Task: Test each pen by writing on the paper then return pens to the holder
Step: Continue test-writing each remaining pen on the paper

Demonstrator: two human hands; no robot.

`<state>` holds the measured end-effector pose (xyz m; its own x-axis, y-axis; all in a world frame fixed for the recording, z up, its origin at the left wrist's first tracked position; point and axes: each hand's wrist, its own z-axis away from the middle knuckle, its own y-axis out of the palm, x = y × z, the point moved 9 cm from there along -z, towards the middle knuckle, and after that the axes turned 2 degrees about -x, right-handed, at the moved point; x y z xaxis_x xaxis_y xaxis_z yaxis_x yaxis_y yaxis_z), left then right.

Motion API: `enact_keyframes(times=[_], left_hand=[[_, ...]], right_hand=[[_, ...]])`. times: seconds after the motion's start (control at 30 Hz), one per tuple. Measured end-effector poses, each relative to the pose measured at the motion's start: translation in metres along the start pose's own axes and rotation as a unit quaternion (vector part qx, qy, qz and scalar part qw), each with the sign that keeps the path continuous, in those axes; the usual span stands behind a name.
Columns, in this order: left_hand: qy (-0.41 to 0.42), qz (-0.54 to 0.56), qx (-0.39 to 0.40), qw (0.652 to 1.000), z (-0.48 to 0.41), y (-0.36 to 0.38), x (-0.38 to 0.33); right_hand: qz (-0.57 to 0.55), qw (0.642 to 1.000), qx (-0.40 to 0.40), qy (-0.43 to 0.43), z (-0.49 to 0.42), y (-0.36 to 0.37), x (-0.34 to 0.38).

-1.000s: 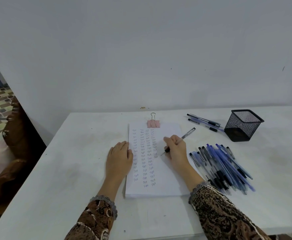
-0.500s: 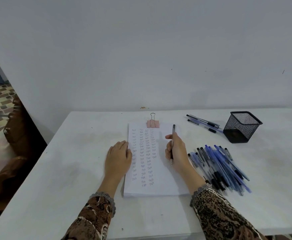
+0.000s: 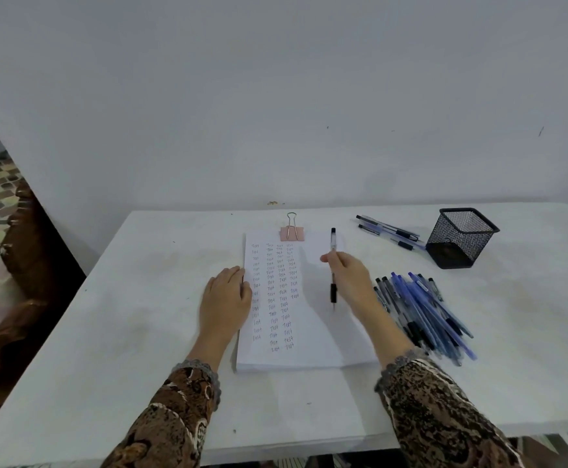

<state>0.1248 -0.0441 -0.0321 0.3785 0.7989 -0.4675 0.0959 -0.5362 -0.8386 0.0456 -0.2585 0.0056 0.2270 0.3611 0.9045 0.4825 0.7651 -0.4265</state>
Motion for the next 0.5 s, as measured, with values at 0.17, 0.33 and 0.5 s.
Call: enact_keyframes(times=[0.17,0.33,0.5], left_hand=[[0.003,0.004,-0.003,1.0,-0.001,0.001,0.001],[0.004,0.01,-0.005,1.0,-0.001,0.001,0.0],[0.003,0.015,-0.007,1.0,0.0,0.0,0.0]], right_hand=[[0.17,0.984,-0.041,0.035,-0.004,-0.074,0.001],[0.369,0.923,-0.016,0.108,-0.009,-0.125,-0.037],[0.406,0.901,0.043,0.146,-0.002,-0.127,-0.059]])
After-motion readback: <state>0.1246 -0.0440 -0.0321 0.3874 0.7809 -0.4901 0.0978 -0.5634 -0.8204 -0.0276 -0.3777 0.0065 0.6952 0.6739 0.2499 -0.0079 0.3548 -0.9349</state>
